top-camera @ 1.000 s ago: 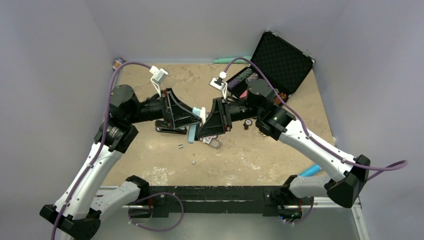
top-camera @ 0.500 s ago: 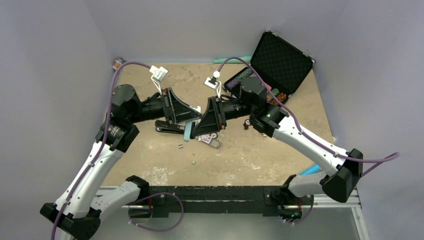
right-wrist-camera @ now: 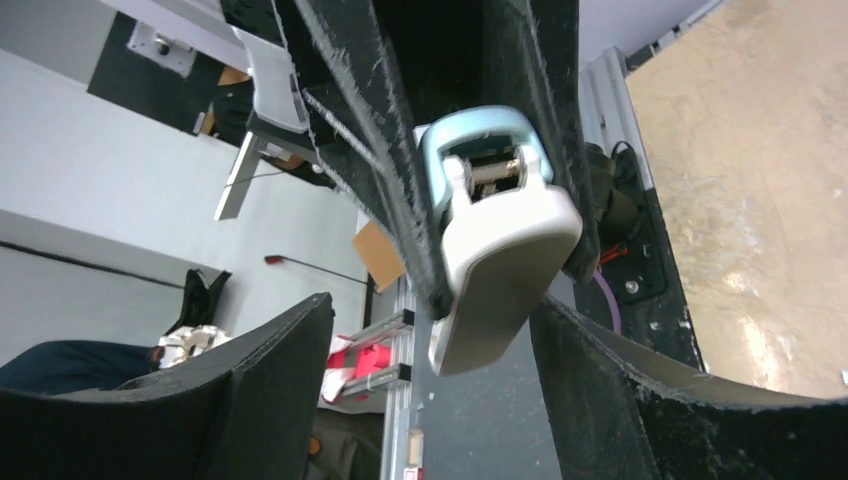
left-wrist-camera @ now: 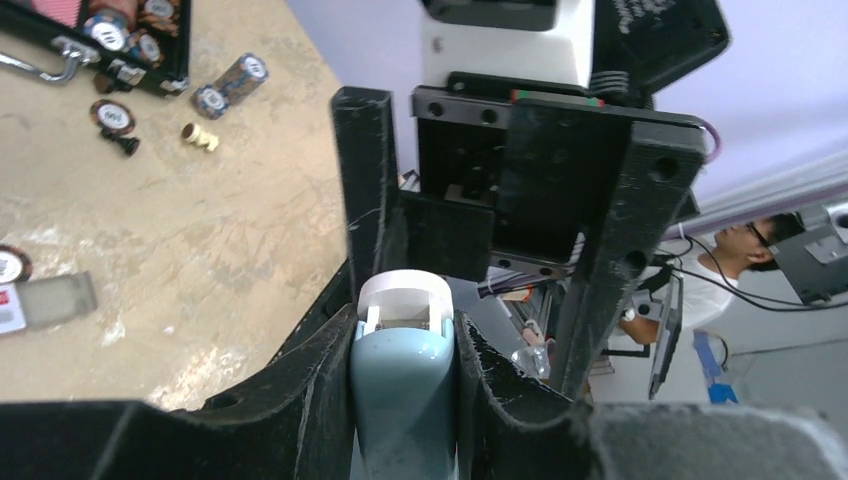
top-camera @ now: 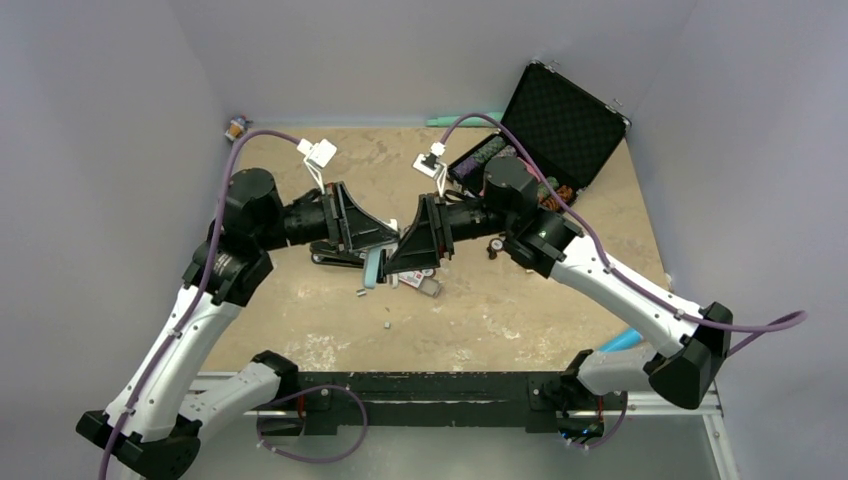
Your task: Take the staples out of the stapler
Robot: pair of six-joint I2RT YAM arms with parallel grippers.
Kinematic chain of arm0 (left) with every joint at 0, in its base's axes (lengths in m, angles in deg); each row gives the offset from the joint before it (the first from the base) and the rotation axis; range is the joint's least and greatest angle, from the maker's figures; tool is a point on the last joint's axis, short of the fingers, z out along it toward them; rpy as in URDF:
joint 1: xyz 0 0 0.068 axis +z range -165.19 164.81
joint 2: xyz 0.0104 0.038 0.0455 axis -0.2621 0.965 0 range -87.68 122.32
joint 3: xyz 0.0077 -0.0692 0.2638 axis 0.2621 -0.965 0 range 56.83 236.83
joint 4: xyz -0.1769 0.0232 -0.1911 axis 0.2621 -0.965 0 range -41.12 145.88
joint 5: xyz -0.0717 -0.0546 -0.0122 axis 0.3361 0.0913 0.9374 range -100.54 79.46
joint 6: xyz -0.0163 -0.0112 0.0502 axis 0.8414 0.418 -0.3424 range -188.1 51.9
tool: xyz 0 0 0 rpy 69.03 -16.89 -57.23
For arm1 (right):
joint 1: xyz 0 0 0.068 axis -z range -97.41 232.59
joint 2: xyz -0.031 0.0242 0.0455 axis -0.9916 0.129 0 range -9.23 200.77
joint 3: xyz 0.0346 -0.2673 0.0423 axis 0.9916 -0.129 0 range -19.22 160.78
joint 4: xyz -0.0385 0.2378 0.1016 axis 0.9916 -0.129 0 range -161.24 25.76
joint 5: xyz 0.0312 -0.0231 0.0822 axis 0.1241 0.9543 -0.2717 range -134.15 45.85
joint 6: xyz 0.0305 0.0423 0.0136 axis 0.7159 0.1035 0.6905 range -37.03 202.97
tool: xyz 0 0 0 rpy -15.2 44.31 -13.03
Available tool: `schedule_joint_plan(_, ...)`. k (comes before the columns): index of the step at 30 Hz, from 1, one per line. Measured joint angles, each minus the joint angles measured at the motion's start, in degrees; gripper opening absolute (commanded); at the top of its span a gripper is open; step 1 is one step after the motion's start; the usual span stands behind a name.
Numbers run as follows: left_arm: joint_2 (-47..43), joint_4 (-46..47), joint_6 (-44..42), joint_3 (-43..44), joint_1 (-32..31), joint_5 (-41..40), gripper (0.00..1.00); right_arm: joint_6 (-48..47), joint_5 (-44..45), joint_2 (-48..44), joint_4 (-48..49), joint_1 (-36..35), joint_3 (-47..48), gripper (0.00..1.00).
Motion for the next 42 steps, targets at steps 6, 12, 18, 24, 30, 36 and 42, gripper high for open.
schedule_joint_plan(6, 1.0, -11.5, -3.6, 4.9, 0.1, -4.5, 0.0, -1.7, 6.4, -2.6, -5.6, 0.0, 0.0, 0.77)
schedule_joint_plan(12, 2.4, -23.5, -7.0, 9.3, 1.4, -10.4, 0.0, -3.3, 12.8, -3.2, -10.9, 0.0, -0.1, 0.77)
schedule_joint_plan(18, 5.1, -34.6, -9.1, 9.8, 3.6, -18.3, 0.0, -3.4, 15.9, -5.2, -13.5, 0.0, -2.5, 0.76)
schedule_joint_plan(24, 6.3, -41.9, -9.7, 6.4, 6.2, -27.5, 0.0, -3.8, 18.9, -6.2, -16.8, 0.0, -2.7, 0.76)
schedule_joint_plan(30, 8.5, -43.6, -9.9, -0.5, 9.0, -34.1, 0.0, -3.8, 20.5, -7.1, -19.1, 0.0, -4.2, 0.75)
schedule_joint_plan(36, 13.7, -42.8, -9.5, -7.2, 12.5, -37.7, 0.0, -4.2, 21.7, -8.0, -20.9, 0.0, -5.1, 0.75)
schedule_joint_plan(42, 21.5, -40.1, -9.4, -9.7, 15.3, -38.9, 0.0, -4.7, 21.9, -9.1, -22.7, 0.0, -5.7, 0.75)
